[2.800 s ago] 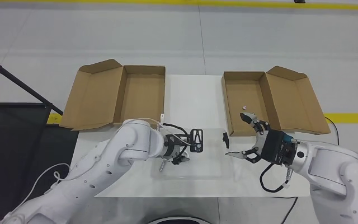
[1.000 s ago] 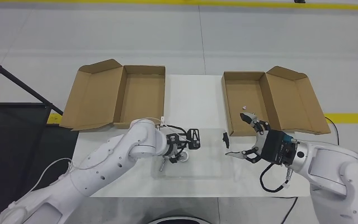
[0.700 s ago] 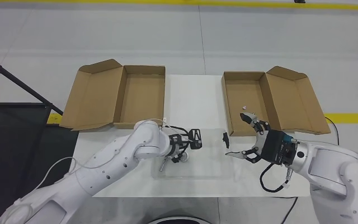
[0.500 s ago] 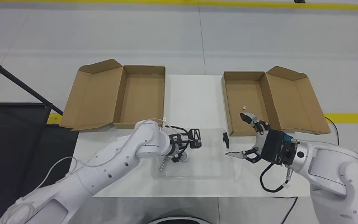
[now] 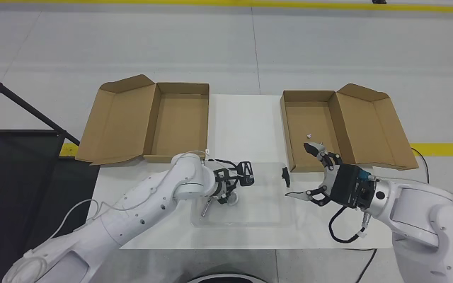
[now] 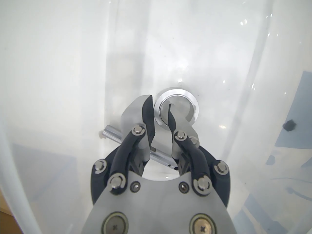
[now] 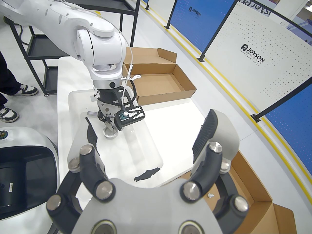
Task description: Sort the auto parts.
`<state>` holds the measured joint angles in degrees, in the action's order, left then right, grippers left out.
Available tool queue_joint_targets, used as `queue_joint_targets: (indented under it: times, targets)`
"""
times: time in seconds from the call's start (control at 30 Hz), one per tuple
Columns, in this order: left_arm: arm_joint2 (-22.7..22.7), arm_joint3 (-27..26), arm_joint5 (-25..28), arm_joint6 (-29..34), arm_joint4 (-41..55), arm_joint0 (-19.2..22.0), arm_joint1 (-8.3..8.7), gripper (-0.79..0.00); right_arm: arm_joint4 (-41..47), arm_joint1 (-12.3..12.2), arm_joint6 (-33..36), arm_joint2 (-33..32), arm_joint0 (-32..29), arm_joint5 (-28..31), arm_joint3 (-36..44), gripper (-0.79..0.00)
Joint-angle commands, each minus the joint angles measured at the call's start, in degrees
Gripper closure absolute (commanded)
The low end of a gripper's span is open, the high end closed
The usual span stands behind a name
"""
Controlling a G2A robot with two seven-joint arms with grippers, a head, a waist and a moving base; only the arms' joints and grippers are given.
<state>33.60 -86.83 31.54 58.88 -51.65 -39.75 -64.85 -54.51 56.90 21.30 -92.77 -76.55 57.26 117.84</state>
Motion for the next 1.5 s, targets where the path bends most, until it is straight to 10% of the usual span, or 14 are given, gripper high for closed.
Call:
queue_joint_targets:
  times: [0.0, 0.57, 1.0, 1.47]
  targets:
    - [0.0, 0.1, 0.0, -0.1, 0.0, 0.0, -0.09, -0.068, 0.0, 0.0, 0.0, 0.0, 0.0, 0.0, 0.0, -0.785]
    - [15.7, -13.4, -2.1, -4.0, 3.9, -7.8, 4.15, 0.000, 0.0, 0.0, 0.0, 0.0, 0.0, 0.0, 0.0, -0.785]
    - [15.8, -13.3, -2.4, -4.3, 3.8, -8.0, 4.15, 0.000, 0.0, 0.0, 0.0, 0.0, 0.0, 0.0, 0.0, -0.785]
    - [32.0, -10.5, -19.5, -14.8, 5.4, -13.0, 5.91, 0.000, 0.0, 0.0, 0.0, 0.0, 0.0, 0.0, 0.0, -0.785]
